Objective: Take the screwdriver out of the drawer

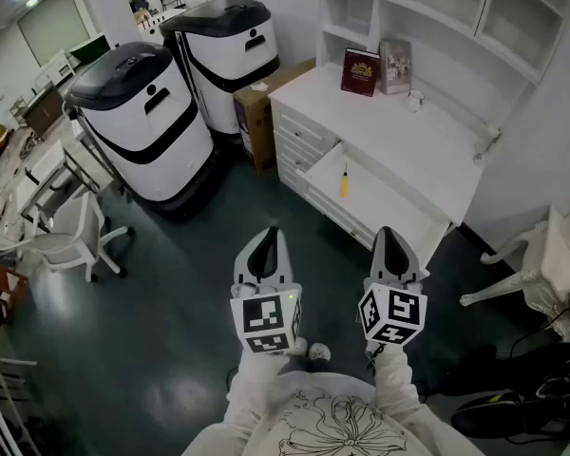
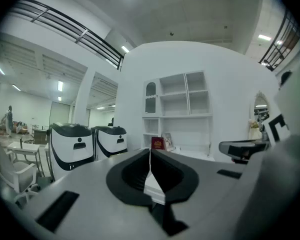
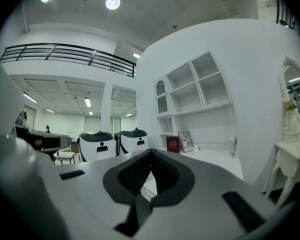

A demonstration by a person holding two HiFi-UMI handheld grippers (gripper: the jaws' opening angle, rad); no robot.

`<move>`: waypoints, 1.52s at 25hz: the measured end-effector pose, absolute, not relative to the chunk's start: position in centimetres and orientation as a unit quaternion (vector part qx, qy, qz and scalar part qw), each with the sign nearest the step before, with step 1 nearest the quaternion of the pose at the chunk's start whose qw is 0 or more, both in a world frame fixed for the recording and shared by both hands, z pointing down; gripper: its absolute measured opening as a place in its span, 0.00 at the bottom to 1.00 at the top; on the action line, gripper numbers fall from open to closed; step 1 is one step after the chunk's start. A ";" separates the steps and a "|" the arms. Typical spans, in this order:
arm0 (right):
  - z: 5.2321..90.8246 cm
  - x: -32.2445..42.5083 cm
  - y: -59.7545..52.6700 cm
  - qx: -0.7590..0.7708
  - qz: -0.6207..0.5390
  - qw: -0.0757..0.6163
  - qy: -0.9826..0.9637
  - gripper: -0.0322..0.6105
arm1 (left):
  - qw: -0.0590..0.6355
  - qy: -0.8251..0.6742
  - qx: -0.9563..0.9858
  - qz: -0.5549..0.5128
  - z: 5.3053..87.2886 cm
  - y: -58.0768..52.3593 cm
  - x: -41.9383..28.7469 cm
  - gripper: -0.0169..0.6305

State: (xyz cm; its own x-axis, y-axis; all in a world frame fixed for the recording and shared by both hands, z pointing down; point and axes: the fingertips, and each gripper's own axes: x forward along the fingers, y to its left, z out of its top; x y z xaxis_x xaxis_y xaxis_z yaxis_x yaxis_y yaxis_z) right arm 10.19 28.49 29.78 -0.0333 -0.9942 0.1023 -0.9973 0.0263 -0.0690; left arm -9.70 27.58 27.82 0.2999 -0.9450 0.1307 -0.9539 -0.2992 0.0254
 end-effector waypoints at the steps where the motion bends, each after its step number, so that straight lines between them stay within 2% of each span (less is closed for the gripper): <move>1: 29.9 10.1 28.6 0.695 0.060 0.013 -0.716 0.05 | 0.049 -0.590 0.804 0.045 28.0 27.7 -9.8 0.04; 25: 33.0 11.3 26.6 0.669 0.078 0.019 -0.739 0.05 | 0.069 -0.611 0.786 0.062 31.0 26.9 -8.3 0.04; 38: 34.8 12.2 19.2 0.678 0.084 0.032 -0.729 0.05 | 0.083 -0.600 0.793 0.064 32.8 18.6 -7.4 0.04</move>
State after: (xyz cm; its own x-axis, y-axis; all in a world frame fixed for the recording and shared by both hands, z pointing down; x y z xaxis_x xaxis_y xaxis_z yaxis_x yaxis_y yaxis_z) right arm 12.15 19.18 34.77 -0.0784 -0.9838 0.1611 -0.9946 0.0662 -0.0797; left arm -7.40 18.61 32.75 0.2722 -0.9411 0.2008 -0.9622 -0.2664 0.0557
